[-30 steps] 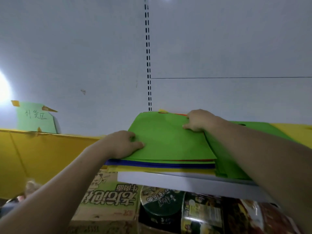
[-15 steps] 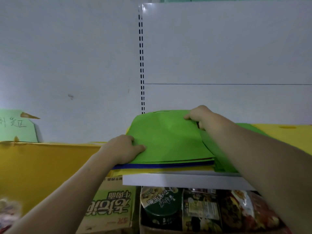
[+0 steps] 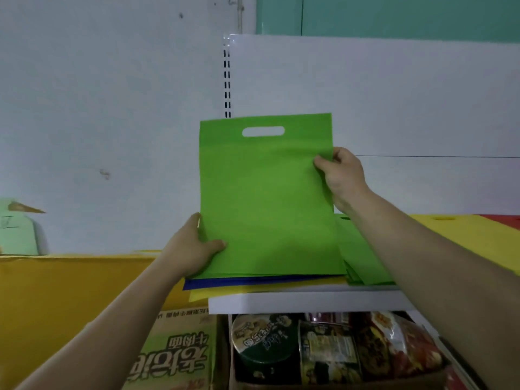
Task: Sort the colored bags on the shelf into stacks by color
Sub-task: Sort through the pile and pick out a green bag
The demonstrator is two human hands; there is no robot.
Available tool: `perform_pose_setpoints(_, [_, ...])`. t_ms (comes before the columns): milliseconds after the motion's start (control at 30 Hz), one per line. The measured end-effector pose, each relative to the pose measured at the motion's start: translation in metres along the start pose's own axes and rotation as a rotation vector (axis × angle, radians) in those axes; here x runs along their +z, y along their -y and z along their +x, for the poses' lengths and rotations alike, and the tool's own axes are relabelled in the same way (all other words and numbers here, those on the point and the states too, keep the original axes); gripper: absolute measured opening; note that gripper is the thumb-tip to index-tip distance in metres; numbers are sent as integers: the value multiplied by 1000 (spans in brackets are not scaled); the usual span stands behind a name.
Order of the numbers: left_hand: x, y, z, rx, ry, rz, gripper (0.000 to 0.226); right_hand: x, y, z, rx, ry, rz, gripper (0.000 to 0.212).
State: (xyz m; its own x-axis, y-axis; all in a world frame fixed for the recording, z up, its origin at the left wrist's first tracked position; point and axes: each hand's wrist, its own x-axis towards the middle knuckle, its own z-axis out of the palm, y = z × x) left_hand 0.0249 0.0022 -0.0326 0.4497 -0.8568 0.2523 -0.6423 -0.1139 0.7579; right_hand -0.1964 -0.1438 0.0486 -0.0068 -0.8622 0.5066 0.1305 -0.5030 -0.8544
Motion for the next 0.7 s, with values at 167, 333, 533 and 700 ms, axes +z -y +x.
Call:
perform_pose_setpoints(167, [-6, -2, -9, 143, -148, -240, 61, -16, 17, -10, -69, -125, 21, 14])
perform_pose_setpoints(333, [-4, -2, -19, 266, -211, -365, 59, -33, 18, -28, -34, -212, -28, 22])
perform_pose_setpoints(533, [6, -17, -34, 341, -171, -379, 58, -58, 12, -59, -5, -164, -172, 32])
perform_pose_setpoints(700, [29, -45, -49, 365, -143, -417, 57, -99, 28, -54, -106, -253, -169, 29])
